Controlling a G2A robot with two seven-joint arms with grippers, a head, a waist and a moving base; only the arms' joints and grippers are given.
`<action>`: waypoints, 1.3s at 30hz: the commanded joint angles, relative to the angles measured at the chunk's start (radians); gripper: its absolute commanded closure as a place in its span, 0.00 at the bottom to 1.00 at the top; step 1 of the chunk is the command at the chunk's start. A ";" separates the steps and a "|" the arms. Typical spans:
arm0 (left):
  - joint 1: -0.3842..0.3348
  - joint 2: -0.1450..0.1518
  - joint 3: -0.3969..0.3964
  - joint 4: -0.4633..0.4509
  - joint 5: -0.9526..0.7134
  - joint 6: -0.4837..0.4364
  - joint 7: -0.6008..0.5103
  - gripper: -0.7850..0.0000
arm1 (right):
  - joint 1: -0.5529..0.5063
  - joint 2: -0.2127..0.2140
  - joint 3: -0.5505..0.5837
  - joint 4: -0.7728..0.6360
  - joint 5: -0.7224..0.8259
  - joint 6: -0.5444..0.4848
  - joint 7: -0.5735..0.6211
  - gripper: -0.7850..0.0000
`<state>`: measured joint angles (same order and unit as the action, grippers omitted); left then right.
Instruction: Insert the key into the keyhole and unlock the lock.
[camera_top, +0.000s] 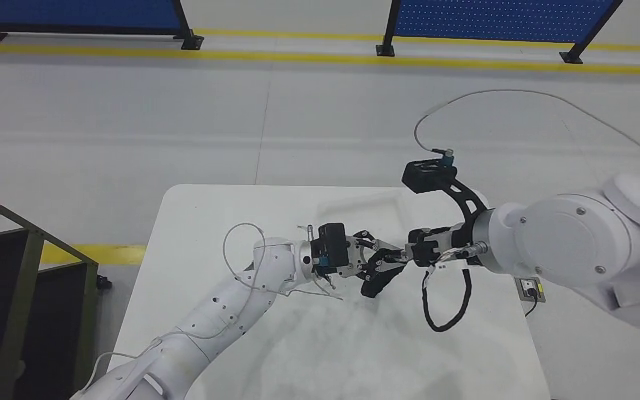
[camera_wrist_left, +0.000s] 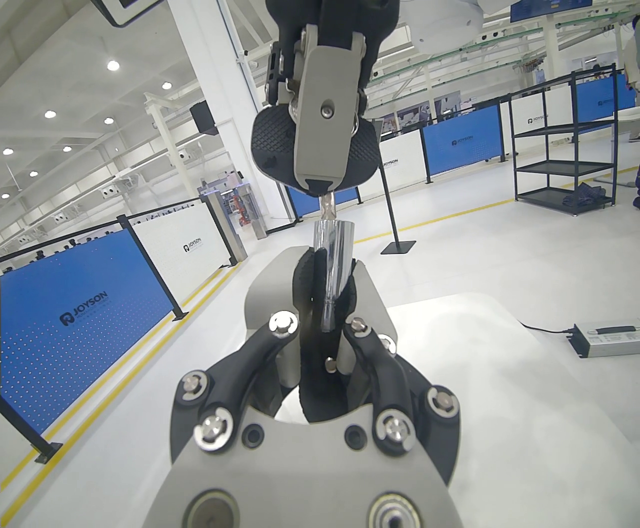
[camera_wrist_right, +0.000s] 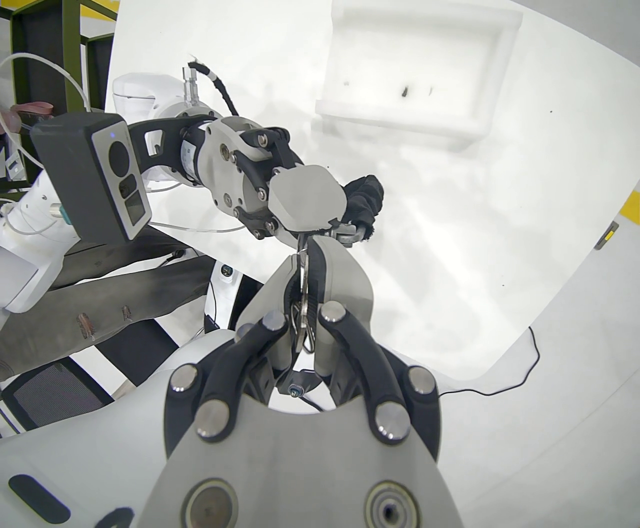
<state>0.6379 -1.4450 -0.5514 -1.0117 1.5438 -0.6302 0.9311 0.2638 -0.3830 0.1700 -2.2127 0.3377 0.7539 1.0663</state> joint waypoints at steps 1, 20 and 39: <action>0.000 -0.001 -0.003 0.003 0.002 -0.002 0.002 1.00 | -0.001 -0.002 0.000 0.002 -0.003 -0.002 0.002 1.00; 0.008 -0.014 -0.031 0.024 0.015 -0.019 0.009 1.00 | -0.016 -0.021 0.000 0.017 -0.013 -0.007 0.007 1.00; 0.012 -0.028 -0.050 0.032 0.022 -0.033 0.009 1.00 | -0.023 -0.031 0.000 0.036 -0.048 -0.012 0.012 1.00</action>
<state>0.6499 -1.4721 -0.6001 -0.9801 1.5647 -0.6643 0.9395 0.2417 -0.4134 0.1700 -2.1781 0.2913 0.7432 1.0770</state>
